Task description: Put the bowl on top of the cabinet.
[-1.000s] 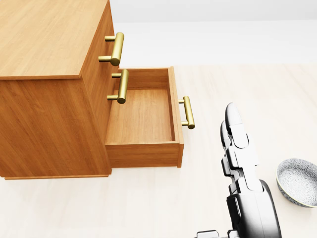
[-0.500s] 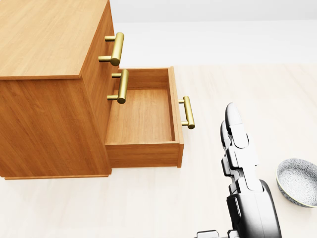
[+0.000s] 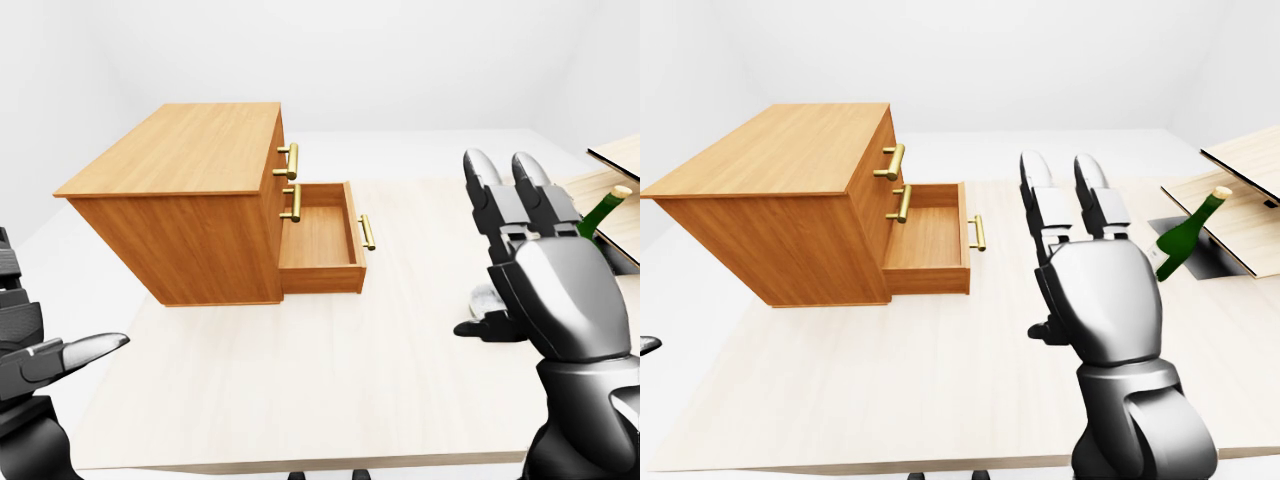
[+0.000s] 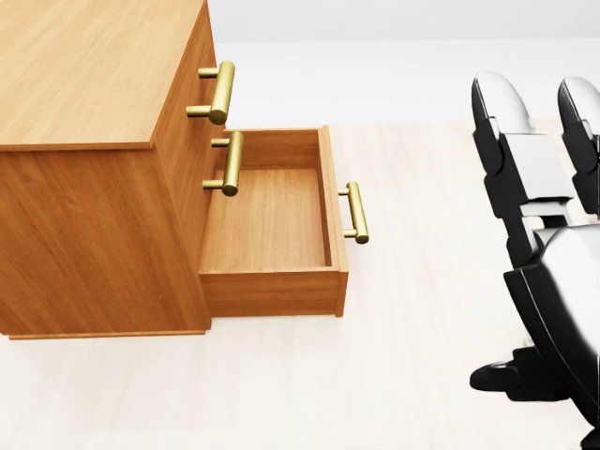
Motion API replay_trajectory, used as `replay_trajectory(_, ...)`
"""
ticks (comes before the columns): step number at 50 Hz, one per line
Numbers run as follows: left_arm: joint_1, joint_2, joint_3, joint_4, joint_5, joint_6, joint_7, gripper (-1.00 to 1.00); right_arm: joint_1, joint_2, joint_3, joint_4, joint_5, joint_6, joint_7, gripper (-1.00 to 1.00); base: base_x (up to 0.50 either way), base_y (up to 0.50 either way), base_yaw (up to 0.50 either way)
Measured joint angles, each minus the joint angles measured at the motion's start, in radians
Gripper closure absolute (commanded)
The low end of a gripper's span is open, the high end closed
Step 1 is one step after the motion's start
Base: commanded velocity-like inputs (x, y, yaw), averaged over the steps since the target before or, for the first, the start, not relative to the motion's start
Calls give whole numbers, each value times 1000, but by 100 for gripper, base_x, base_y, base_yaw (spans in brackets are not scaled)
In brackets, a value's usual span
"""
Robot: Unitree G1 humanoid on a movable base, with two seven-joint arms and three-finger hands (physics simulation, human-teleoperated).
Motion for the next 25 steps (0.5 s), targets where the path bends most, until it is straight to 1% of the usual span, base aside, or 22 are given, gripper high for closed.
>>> replay_trajectory(5,1,-1,0,-1,1,0,-1,-100,-34,-2,-52,0,-100,0,0,-100,0,0,0)
replay_trajectory(11,1,-1,0,-1,1,0,-1,-100,-45,-10,-92,0,-159,0,0,-100,0,0,0)
replay_trajectory(19,1,0,2,-1,-1,0,-1,-100,-43,-21,-129,0,-180,0,0,-100,0,0,0)
replay_trajectory(25,0,1,5,-1,-3,0,0,-100,-27,-34,-156,0,-154,0,0,-100,0,0,0)
